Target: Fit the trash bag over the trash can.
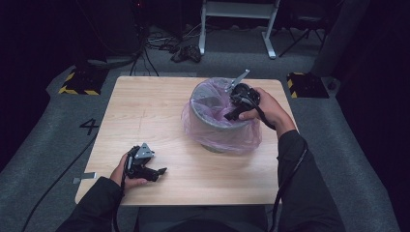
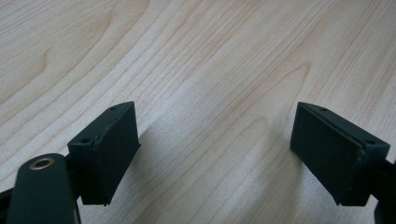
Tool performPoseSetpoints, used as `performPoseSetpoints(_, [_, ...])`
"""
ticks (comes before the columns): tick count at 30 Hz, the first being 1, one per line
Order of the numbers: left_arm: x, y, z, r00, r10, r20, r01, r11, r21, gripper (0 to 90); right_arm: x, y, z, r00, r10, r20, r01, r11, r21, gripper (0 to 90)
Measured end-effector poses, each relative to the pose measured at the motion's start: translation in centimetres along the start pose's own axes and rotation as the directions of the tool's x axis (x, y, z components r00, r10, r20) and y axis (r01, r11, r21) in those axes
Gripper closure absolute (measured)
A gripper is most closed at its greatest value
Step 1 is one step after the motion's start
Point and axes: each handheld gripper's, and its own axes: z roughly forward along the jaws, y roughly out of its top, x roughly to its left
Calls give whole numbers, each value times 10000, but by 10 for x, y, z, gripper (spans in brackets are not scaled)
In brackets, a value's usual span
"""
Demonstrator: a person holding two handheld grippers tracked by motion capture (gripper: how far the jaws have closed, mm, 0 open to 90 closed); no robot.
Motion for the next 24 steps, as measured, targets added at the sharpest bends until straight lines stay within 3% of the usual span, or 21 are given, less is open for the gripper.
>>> performPoseSetpoints(5, [0, 0, 0, 10000, -4, 2, 4, 10000, -2, 152, 0, 2, 4, 9998, -178, 29, 176, 9985, 517, 281])
performPoseSetpoints(14, [0, 0, 0, 10000, 2, 4, -2, 10000, -11, 152, 2, 5, 7, 9994, -94, 324, 55, 9928, 1196, 253])
performPoseSetpoints(19, [0, 0, 0, 10000, -6, 5, 6, 10000, -12, 152, 3, 6, 3, 9990, -207, 392, 172, 9960, 876, 250])
performPoseSetpoints(24, [0, 0, 0, 10000, -4, -2, 4, 10000, 1, 152, 4, 7, -3, 9985, 125, 528, -148, 9990, 420, 254])
